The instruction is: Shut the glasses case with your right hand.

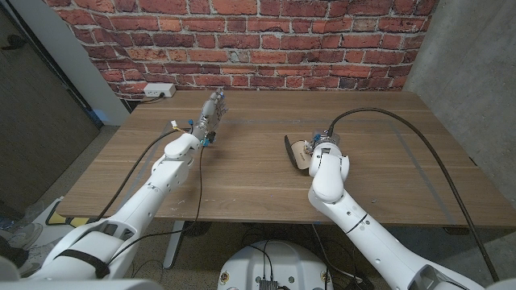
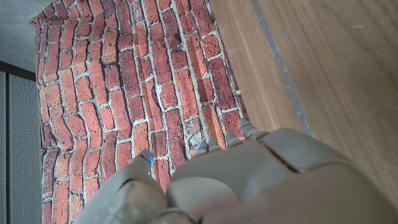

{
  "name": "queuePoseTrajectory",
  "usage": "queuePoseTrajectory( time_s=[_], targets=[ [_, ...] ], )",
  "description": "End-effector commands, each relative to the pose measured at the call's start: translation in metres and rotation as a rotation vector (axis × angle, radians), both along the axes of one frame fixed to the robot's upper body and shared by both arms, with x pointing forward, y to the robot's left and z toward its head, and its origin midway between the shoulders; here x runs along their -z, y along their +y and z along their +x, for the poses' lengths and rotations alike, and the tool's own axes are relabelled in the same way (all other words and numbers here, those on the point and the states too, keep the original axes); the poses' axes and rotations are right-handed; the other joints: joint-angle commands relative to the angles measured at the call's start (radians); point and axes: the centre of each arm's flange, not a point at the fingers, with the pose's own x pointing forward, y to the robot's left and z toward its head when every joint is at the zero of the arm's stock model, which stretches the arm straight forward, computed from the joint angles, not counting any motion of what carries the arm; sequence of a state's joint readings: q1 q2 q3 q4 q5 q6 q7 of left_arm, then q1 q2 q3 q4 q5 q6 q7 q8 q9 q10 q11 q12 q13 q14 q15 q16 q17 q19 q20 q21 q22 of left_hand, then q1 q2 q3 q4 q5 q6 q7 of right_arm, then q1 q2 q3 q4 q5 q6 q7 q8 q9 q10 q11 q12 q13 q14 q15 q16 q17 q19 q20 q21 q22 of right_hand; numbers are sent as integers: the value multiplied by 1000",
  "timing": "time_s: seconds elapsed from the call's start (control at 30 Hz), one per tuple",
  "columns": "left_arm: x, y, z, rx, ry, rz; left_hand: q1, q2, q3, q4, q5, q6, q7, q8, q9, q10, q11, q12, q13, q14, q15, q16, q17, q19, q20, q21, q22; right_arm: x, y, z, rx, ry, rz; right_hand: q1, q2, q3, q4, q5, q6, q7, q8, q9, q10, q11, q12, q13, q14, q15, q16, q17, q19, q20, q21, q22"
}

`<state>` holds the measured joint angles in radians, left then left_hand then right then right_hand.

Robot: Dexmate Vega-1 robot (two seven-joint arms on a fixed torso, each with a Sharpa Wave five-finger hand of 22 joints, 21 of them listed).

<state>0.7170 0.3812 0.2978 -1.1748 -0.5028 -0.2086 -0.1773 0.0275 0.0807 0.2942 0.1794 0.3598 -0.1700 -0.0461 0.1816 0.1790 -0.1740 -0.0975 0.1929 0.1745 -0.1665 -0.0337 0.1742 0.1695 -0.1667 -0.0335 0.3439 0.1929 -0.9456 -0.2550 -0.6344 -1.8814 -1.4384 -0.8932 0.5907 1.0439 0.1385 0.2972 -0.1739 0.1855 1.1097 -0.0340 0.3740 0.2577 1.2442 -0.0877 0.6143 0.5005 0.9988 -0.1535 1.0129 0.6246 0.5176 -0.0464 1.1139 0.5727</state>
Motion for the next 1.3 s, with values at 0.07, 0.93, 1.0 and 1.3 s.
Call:
queuePoseTrajectory(
  time_s=[0.07, 0.93, 1.0, 1.3],
  targets=[
    [-2, -4, 2, 5, -1, 1, -1, 81, -4, 0, 5, -225, 0, 5, 2, -177, -1, 3, 6, -191, -39, 6, 6, -100, -45, -1, 3, 3, -4, -3, -20, -115, -12, 23, 8, 11, 4, 2, 1, 5, 7, 11, 6, -1, 8, 13, 11, -73, 13, 12, 2, -54, 13, -4],
    [-13, -22, -9, 59, -80, 15, 162, 15, 14, -113, -25, -31, -3, 47, 6, 42, 8, 51, 11, 95, -35, 38, 3, 42, -53, 32, -3, 10, -13, -22, -50, -485, 95, 37, 1, 14, 14, 0, 4, 6, 10, 25, 12, -5, 10, 27, 14, -74, 9, 32, -5, -64, 46, -24],
    [-15, -24, -11, 62, -86, 31, 195, -1, 15, -139, -39, 4, -6, 54, 7, 74, 7, 56, 12, 131, -29, 39, 5, 50, -55, 32, -3, 10, -12, -23, -56, -508, 100, 38, 1, 14, 15, 0, 4, 6, 10, 25, 13, -6, 10, 26, 14, -74, 9, 34, -6, -66, 48, -25],
    [-25, -32, -19, 85, -99, 115, 321, -48, 20, -231, -103, 125, 28, 76, 14, 195, 47, 70, 21, 233, -12, 47, 19, 75, 7, 36, 4, 9, -13, -27, -80, -579, 150, 39, -1, 14, 17, 1, 6, 6, 11, 28, 16, -7, 11, 29, 19, -74, 6, 37, -9, -67, 58, -31]
  ],
)
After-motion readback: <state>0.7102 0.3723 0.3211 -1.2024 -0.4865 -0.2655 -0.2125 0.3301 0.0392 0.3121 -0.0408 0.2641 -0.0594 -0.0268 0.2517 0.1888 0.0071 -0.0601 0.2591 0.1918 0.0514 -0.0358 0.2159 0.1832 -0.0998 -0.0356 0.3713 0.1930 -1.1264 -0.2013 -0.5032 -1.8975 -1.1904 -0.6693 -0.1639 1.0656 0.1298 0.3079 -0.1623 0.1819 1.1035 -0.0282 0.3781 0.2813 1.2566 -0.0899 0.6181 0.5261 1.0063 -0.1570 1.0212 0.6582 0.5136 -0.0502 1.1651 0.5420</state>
